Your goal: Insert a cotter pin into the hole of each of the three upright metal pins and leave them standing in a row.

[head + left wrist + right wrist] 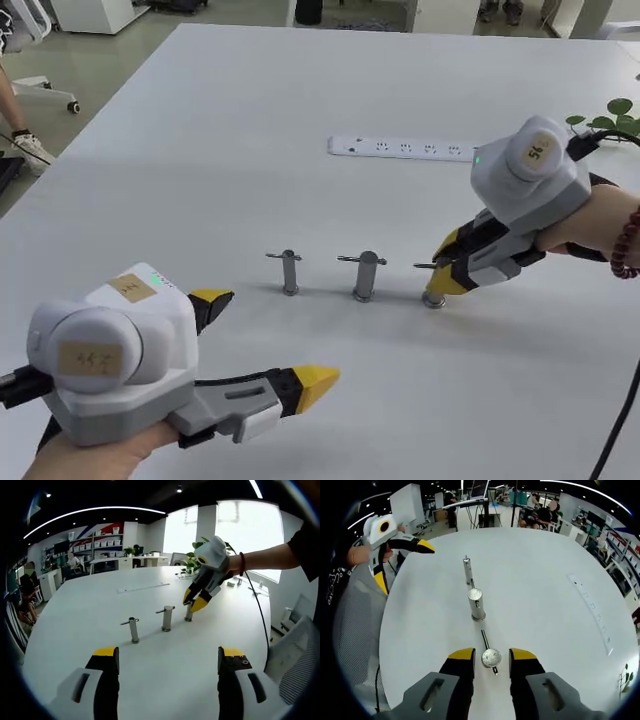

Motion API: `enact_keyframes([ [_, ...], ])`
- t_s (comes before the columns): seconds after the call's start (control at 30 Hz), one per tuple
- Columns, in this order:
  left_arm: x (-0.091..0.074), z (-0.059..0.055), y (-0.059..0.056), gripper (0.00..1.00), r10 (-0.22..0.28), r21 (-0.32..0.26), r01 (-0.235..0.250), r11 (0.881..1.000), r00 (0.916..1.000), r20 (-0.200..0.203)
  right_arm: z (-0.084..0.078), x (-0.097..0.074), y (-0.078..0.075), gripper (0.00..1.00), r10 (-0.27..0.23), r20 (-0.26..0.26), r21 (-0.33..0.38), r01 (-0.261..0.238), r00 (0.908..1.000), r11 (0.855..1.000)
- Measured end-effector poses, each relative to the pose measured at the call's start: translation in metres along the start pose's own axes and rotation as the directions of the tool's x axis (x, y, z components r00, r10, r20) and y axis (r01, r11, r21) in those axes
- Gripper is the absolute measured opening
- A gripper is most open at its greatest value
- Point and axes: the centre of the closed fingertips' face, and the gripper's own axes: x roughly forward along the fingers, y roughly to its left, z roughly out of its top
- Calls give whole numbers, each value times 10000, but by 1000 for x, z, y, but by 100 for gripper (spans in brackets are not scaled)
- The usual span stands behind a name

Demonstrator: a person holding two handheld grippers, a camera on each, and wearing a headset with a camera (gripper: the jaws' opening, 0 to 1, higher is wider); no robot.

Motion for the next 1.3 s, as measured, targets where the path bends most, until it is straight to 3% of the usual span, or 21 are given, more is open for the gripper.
enact_keyframes([
  [0.1,0,2,2,83,39,-86,-38,10000,10000,68,5,-5,4,24,-62,458,815,24,9989,9967],
  [0.3,-2,7,7,90,191,-231,-187,9996,9996,184,13,-14,11,28,-300,1160,1550,117,9928,9878],
  [0.53,-4,15,13,92,216,-539,-199,9983,9993,303,14,-23,24,46,-876,1438,2176,548,9857,9745],
  [0.8,1,23,18,95,340,-742,-303,9968,9982,497,20,-27,40,58,-1439,1816,2940,860,9728,9519],
  [1.1,6,28,18,98,493,-785,-452,9959,9975,515,29,-32,48,72,-2339,2467,4026,1201,9405,9075],
  [1.23,6,28,17,97,563,-916,-523,9944,9976,414,28,-36,50,74,-3013,2629,4395,1643,9166,8831],
  [1.3,6,29,17,96,626,-924,-585,9940,9972,421,27,-39,49,76,-3387,2772,4744,1784,8992,8620],
])
